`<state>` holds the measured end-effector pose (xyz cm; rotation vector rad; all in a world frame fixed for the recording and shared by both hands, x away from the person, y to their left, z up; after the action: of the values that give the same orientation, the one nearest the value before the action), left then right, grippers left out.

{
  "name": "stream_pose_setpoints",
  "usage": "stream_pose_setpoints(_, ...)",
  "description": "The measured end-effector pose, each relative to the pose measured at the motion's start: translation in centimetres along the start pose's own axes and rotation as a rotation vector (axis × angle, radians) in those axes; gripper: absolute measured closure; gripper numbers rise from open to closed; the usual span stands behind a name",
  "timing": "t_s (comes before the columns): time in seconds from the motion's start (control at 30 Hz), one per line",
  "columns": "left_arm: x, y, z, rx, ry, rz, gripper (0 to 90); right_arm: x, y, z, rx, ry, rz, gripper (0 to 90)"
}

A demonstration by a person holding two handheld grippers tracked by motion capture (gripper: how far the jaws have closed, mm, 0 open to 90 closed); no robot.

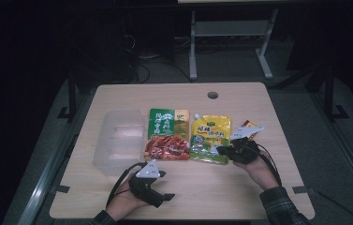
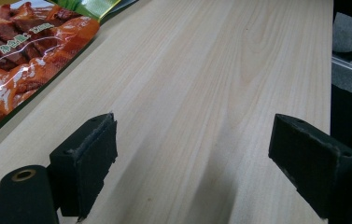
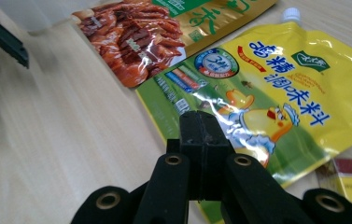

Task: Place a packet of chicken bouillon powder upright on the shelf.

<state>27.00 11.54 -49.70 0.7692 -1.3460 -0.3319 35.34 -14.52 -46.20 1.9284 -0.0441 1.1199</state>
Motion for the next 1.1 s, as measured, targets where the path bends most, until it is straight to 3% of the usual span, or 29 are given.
stream_pose_setpoints(0.17,0.1,0.0,0.0,0.000,-0.006,0.000,14.7,1.0,-1.3,0.8,-0.016,0.016,-0.020,89.8)
stream_pose_setpoints(0.37,0.1,0.1,-0.1,0.001,-0.005,-0.001,14.7,2.1,-2.7,1.8,-0.019,-0.011,-0.011,89.9)
stream_pose_setpoints(0.73,0.0,0.1,-0.1,0.002,0.003,0.004,14.7,2.4,-6.7,2.9,-0.064,0.030,-0.087,89.9)
stream_pose_setpoints(0.93,0.0,0.0,0.0,0.001,0.002,0.002,14.7,2.2,-7.1,3.1,-0.056,0.045,-0.078,90.0)
stream_pose_setpoints(1.1,0.0,0.0,0.0,-0.002,-0.001,-0.004,14.7,2.1,-7.1,2.7,-0.069,0.088,-0.084,90.0)
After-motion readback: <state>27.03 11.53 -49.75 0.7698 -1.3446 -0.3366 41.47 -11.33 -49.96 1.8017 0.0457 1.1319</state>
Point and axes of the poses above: each handheld gripper's, and its own axes: y roughly backward along the jaws, x roughly out of its top, z roughly to its right, the point moved 6 cm from there along -y, roughly forward along the jaws, and after that the axes turned 7 degrees about -y, right-handed, at the moved point
